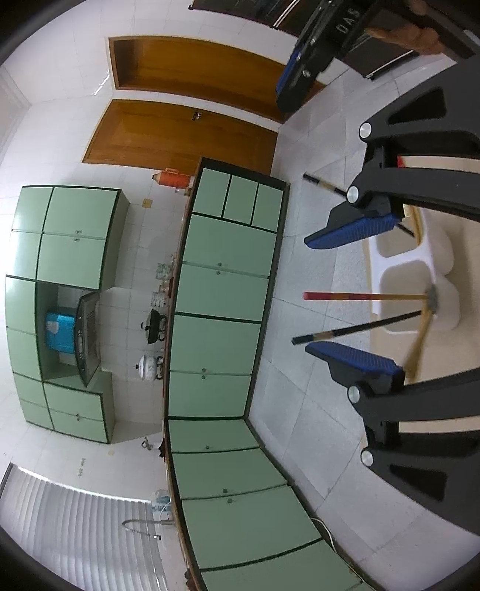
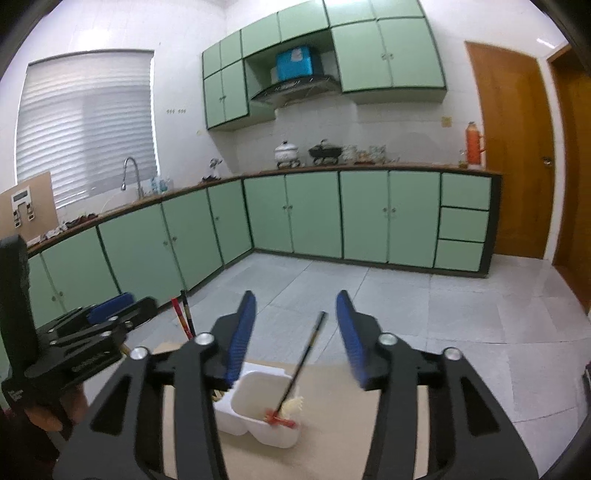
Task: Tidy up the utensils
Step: 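Open both tools to release the chopsticks into the white holder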
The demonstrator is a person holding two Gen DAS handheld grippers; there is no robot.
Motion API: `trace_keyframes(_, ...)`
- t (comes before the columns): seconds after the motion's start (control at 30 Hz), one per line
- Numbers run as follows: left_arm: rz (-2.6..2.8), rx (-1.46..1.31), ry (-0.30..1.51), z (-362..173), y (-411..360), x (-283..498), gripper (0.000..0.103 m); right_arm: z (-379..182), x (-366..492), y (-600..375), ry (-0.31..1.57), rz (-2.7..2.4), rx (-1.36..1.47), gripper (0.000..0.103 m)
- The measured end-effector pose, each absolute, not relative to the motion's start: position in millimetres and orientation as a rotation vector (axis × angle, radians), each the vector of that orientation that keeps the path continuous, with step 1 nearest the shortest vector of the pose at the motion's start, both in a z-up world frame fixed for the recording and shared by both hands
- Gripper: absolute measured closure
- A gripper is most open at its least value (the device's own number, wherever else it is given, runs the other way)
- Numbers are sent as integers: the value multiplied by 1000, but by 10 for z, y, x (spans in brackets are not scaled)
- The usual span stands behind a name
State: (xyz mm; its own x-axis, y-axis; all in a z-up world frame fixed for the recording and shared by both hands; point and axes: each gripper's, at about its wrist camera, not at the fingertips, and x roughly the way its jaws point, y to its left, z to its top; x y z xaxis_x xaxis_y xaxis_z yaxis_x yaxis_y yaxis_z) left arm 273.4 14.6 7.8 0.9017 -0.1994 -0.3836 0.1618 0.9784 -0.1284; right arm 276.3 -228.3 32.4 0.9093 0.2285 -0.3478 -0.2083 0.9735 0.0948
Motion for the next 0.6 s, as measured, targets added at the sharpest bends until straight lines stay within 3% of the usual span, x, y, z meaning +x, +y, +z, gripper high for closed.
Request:
trace_keyframes(0.3, -162, -72, 408, 18, 170, 2089, 29, 234, 2104, -2562, 333, 159, 83, 28)
trace_keyframes(0.6, -149, -63, 425, -50, 120, 1534, 14, 34, 1561, -2550, 391, 135, 74, 11)
